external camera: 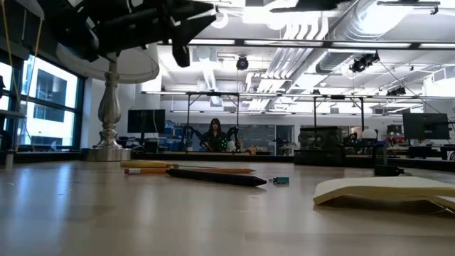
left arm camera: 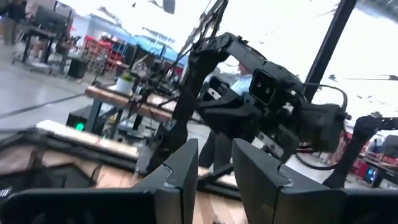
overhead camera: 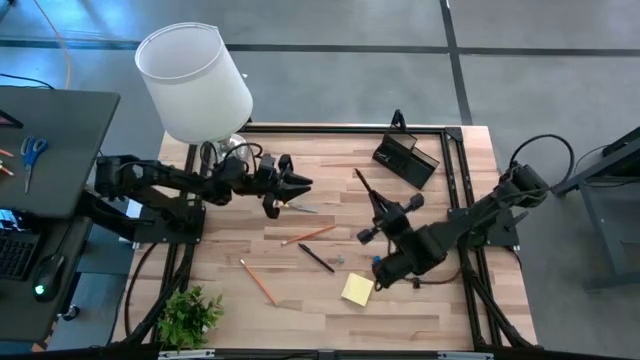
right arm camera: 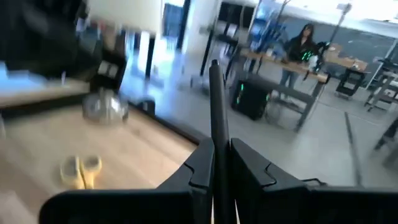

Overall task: Pick and place office supplies into organizer
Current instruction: Put the top black pen into the mesh desk organizer

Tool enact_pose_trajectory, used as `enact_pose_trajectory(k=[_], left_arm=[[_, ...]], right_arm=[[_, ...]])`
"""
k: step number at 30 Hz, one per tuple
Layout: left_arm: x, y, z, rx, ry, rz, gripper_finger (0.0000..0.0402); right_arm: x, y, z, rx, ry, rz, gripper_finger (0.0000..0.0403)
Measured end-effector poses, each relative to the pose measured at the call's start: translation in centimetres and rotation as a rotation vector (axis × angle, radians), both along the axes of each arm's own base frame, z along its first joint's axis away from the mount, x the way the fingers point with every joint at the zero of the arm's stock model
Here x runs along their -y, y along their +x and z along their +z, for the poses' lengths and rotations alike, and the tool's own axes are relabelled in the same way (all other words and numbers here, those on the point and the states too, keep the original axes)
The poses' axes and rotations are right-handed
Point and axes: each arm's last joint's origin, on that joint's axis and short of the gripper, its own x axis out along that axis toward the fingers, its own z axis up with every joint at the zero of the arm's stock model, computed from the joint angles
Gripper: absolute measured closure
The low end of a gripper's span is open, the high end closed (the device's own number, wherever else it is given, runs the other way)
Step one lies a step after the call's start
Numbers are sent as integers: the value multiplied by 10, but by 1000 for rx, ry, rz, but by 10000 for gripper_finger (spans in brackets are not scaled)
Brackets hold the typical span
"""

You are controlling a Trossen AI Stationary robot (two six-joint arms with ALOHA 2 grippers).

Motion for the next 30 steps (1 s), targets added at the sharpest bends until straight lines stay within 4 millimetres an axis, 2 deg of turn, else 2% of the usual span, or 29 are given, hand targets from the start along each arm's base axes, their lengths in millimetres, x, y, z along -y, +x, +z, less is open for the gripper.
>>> enact_pose_trajectory(k=[6, 9, 13, 18, 22, 26, 30], left_arm=[[0, 5, 12, 35, 79, -40, 314], [-2, 6, 15, 48, 123, -27, 314], [-8, 4, 16, 49, 155, -56, 314], [-19, 0, 16, 46, 197, -61, 314], [-18, 0, 16, 48, 204, -89, 314], [-4, 1, 23, 122, 218, -144, 301], [9, 2, 30, 195, 236, -195, 263]], right_arm=[[9, 25, 48, -301, 128, 209, 380], [14, 32, 67, -368, 153, 327, 380], [23, 36, 85, -384, 114, 349, 380], [39, 39, 99, -303, 156, 411, 380], [37, 46, 108, -169, 125, 516, 380], [34, 55, 101, -91, 109, 598, 380], [32, 60, 86, -39, 54, 569, 380]])
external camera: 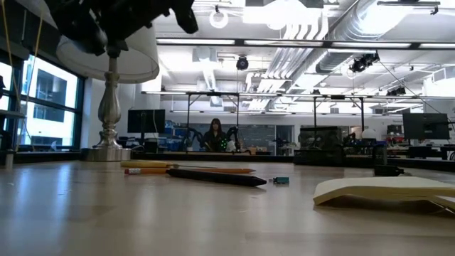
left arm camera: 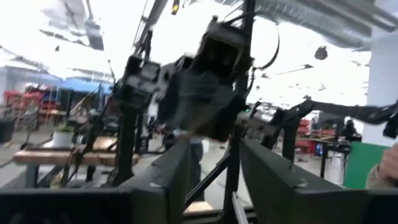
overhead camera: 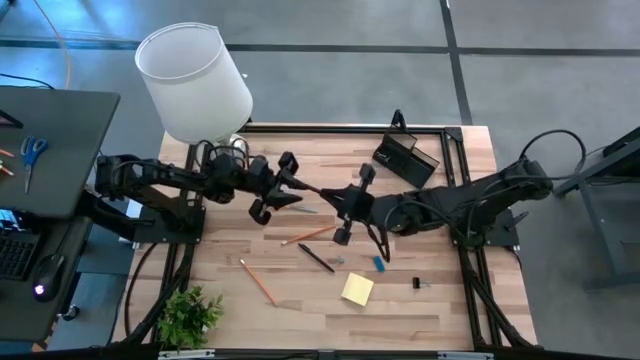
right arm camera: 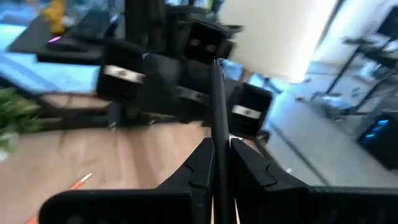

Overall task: Pick and place office supplies into organizer
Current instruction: Put the top black pen into the mesh desk organizer

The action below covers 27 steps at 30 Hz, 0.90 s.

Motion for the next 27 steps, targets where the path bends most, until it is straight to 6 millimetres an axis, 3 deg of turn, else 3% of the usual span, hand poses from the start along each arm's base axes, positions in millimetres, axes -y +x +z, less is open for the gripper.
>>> enact_pose_trajectory(k=[5, 10, 20, 27], left_arm=[[7, 1, 4, 45, -23, 22, 201], [8, 0, 6, 72, -58, 52, 159], [6, 1, 5, 62, -92, 94, 149], [1, 5, -4, -27, -140, 209, 152]], right_arm=[[-10, 2, -6, 149, -34, 32, 380], [-9, 1, -27, 232, -30, 29, 380], [4, -5, -67, 317, 22, 26, 380], [21, -6, -83, 335, 52, 15, 380]])
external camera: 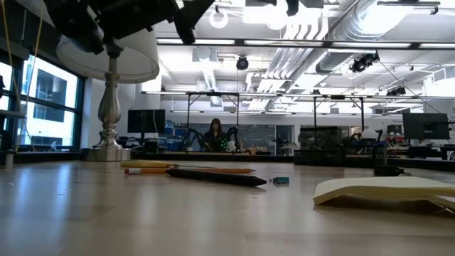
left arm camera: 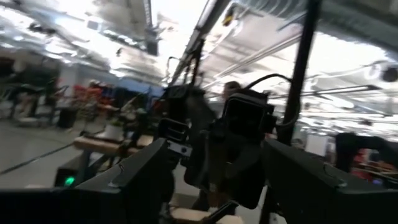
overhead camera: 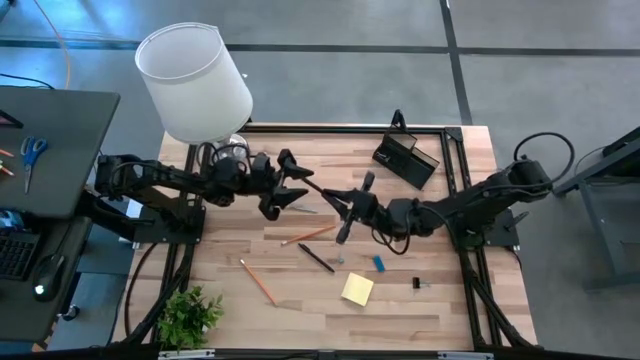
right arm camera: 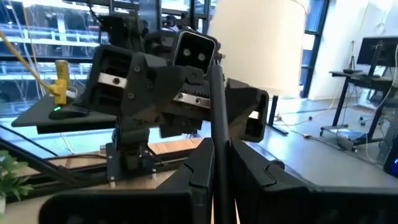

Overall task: Pick and place office supplies into organizer
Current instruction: Put the top black pen into the mesh desk organizer

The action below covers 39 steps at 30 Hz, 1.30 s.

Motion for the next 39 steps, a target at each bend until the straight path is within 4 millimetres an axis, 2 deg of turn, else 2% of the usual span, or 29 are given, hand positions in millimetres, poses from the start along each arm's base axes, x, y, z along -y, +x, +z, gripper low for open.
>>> enact_pose_trajectory(k=[3, 6, 15, 17, 22, 28, 31, 35, 39], left_arm=[[-1, 0, -1, -4, -6, 19, 173], [-1, 0, 0, -2, 6, 35, 214], [-1, 1, -2, -26, 57, 55, 381], [-1, 1, -2, -29, 60, 55, 384], [-2, 1, -3, -39, 64, 75, 347], [-2, 2, -5, -52, 63, 69, 389], [-2, 2, -5, -58, 64, 68, 381], [-2, 2, -7, -69, 61, 67, 375], [-2, 3, -8, -82, 65, 59, 392]], right_arm=[[6, -1, -7, 10, 32, 13, 380], [8, -2, -12, 1, 48, 12, 380], [9, -2, -13, 1, 50, 9, 379], [9, -2, -13, 1, 50, 8, 379], [12, -1, -14, 11, 73, 4, 379], [23, 1, -19, -15, 140, 18, 354], [31, 4, -21, -17, 204, 87, 344], [38, 11, -31, -36, 259, 149, 352], [45, 19, -38, -70, 260, 179, 370]])
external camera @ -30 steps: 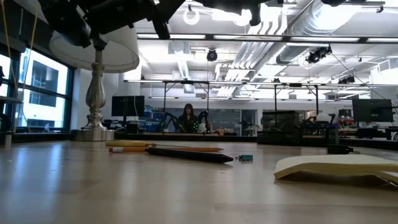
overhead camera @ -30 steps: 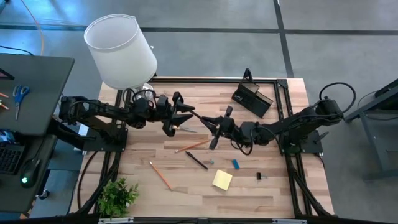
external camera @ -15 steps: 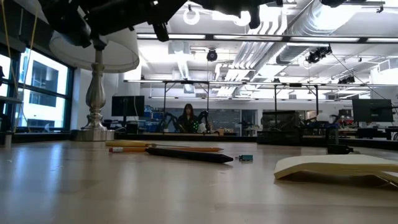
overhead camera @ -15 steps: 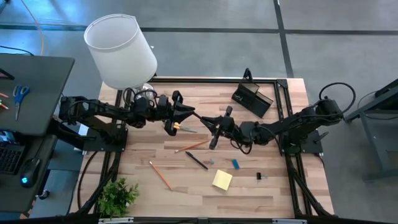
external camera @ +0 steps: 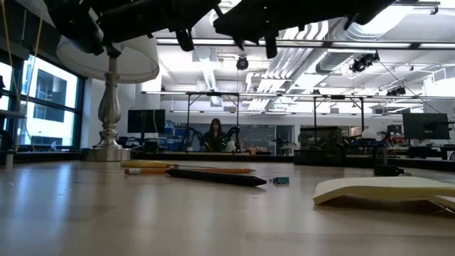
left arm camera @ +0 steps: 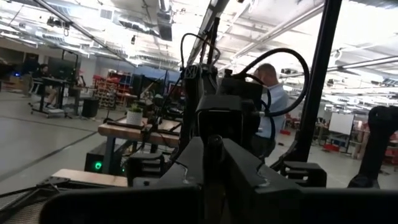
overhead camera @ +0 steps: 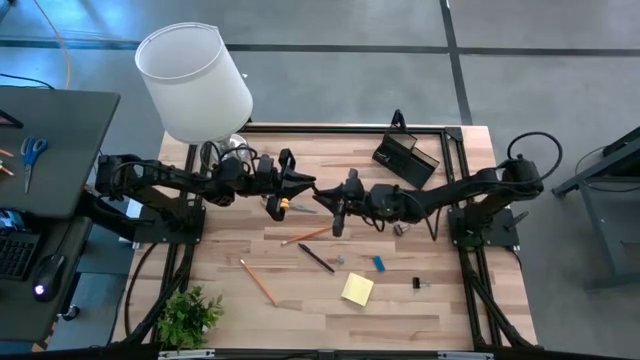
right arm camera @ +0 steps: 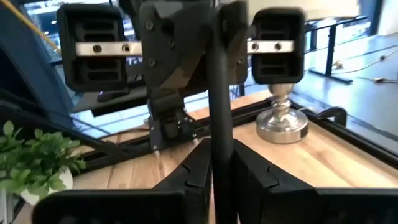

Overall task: Pick and place office supplies into organizer
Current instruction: Put the top black pen into the mesh desk organizer

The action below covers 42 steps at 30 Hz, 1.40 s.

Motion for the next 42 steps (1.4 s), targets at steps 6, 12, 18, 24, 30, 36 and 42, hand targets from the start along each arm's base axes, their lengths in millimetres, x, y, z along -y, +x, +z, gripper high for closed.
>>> enact_pose_trajectory(k=[6, 12, 18, 24, 30, 36, 42], left_arm=[[0, 0, 0, 1, 14, -4, 382], [0, 0, 0, -4, 15, -11, 388], [1, 0, 1, -1, 34, -8, 385], [1, 1, -2, -32, 33, -26, 388], [1, 2, -5, -57, 63, -17, 388], [1, 2, -5, -56, 69, -19, 388], [1, 2, -6, -69, 113, -30, 376]], right_arm=[[5, 13, 3, -62, -50, 39, 375], [7, 24, 14, -164, -104, 41, 364], [6, 28, 27, -212, -128, 47, 367], [6, 30, 33, -191, -139, 54, 351], [6, 29, 35, -186, -154, 55, 340], [6, 28, 34, -204, -156, 54, 360], [7, 27, 33, -226, -179, 40, 384]])
